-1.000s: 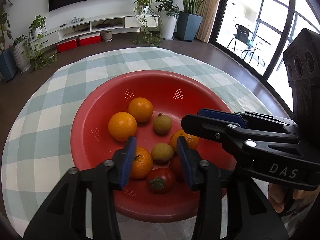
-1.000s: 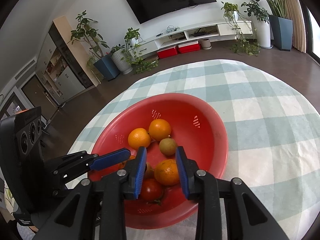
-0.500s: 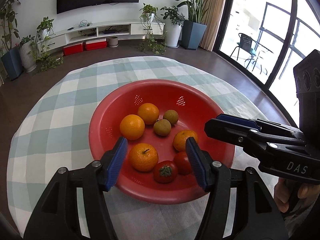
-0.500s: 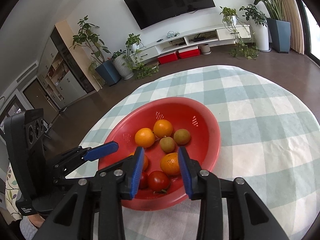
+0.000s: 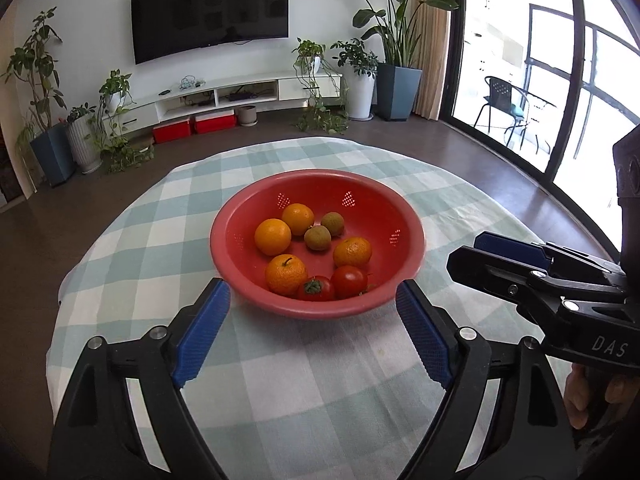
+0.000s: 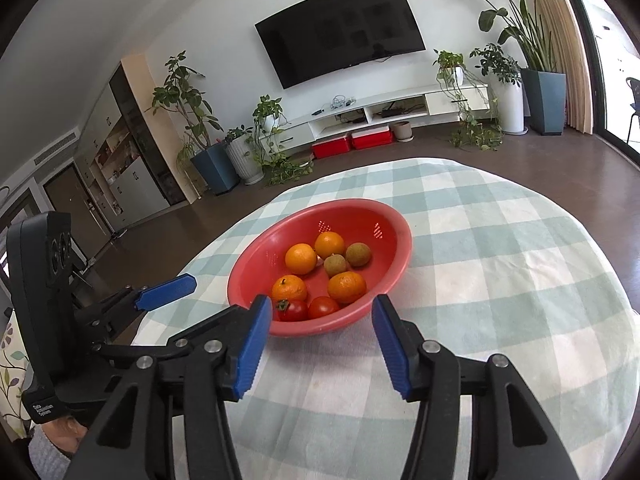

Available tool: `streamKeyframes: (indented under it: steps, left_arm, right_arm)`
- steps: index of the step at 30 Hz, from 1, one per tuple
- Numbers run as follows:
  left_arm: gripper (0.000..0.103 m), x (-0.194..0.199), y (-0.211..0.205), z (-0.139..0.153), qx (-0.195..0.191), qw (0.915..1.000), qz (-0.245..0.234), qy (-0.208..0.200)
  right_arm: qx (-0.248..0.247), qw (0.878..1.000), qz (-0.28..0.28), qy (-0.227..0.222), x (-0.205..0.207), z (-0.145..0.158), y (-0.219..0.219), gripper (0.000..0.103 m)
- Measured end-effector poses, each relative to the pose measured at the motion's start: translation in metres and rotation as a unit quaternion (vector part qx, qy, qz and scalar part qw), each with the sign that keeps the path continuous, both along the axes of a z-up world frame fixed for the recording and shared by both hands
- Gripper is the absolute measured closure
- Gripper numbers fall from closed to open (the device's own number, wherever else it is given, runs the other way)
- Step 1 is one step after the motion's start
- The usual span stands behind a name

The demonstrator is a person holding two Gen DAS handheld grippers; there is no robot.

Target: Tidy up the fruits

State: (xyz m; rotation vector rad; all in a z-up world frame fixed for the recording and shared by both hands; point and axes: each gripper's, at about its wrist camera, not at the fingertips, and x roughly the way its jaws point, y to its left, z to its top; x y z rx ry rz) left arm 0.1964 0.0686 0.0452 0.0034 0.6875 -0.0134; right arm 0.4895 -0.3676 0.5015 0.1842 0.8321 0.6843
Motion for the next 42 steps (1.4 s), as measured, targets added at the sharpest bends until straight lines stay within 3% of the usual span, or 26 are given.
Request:
streamKeyframes:
  steps: [5, 15, 42]
  left_arm:
    - [0.017, -0.031, -0.017, 0.003, 0.024, 0.9997, 0.005, -0.009]
    - [0.015, -0.072, -0.040, -0.007, 0.021, 0.9998, 0.002, -0.001]
    - [0.008, -0.104, -0.060, -0.010, 0.046, 0.9989, 0.003, -0.002]
  right_arm:
    - [0.004, 1.000, -0.012, -0.004, -0.022, 0.000, -0.016, 0.041]
    - [0.010, 1.000, -0.028, 0.000, -0.060, -0.005, -0.042, 0.039]
    - [0.011, 0.999, -0.034, -0.001, -0.076, -0.010, -0.054, 0.038]
